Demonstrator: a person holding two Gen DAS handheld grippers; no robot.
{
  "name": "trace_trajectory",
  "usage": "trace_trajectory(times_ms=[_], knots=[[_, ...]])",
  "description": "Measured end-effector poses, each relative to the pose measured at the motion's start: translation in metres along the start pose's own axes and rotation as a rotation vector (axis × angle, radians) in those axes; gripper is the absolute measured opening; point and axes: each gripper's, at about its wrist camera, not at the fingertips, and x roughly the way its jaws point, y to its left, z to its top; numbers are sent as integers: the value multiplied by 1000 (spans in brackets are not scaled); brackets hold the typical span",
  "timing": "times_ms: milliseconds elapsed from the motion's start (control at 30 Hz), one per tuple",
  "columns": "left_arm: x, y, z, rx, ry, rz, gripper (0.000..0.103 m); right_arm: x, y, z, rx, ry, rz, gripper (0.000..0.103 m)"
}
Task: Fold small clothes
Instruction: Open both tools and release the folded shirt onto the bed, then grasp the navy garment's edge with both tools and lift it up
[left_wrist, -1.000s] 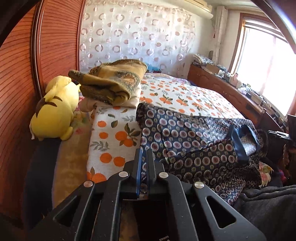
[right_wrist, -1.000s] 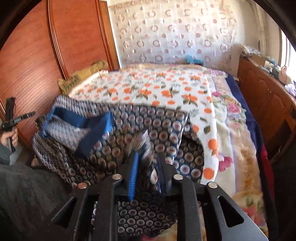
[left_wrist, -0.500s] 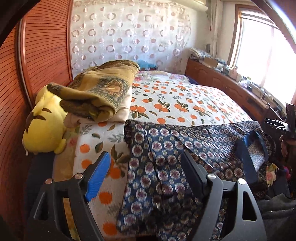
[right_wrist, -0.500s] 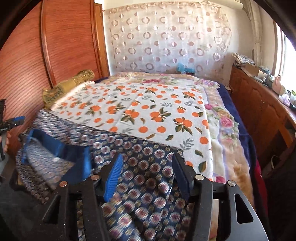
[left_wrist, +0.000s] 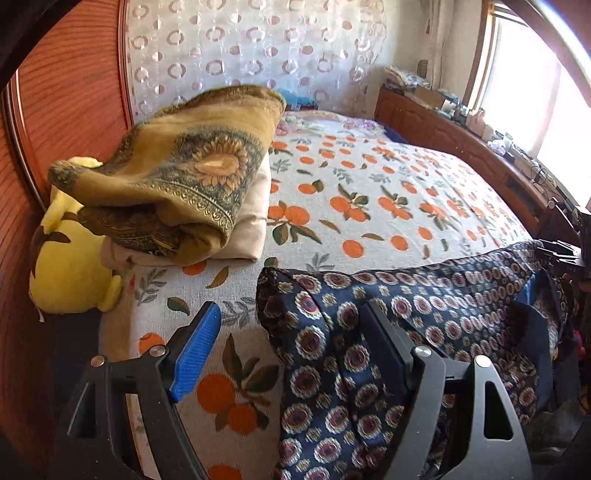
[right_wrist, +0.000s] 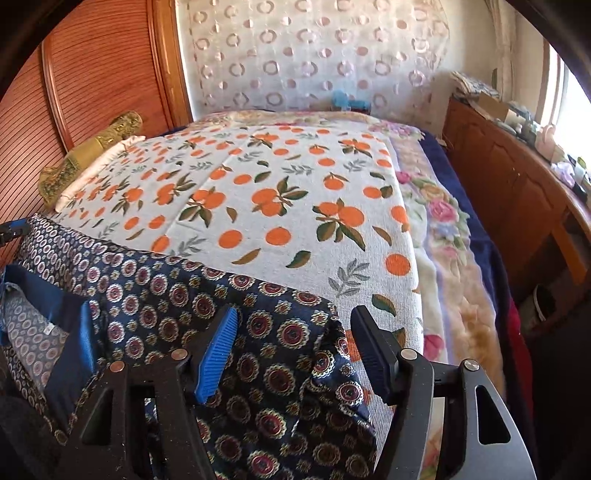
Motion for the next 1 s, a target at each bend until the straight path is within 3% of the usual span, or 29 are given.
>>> trace_trajectory(times_ms=[167,667,733,767,933,1000], knots=[[12,4,1,-5,51,-6,79,15,-7,1,8,40,10,66],[22,5,0,-13,71,-32,72,22,-2,-3,-10,38,12,66],[22,3,0,-8,64,-45,62,21,-1,-4,-18,36,17,57],[21,2,0,-6,61,-58,52,20,0,-4,-23,34,23,53],[20,-8,0,7,56,-95,22,15,8,-7,-57,40,41,15],[15,-12,-1,9,42,-106,11,14,13,-9,-77,43,48,9]])
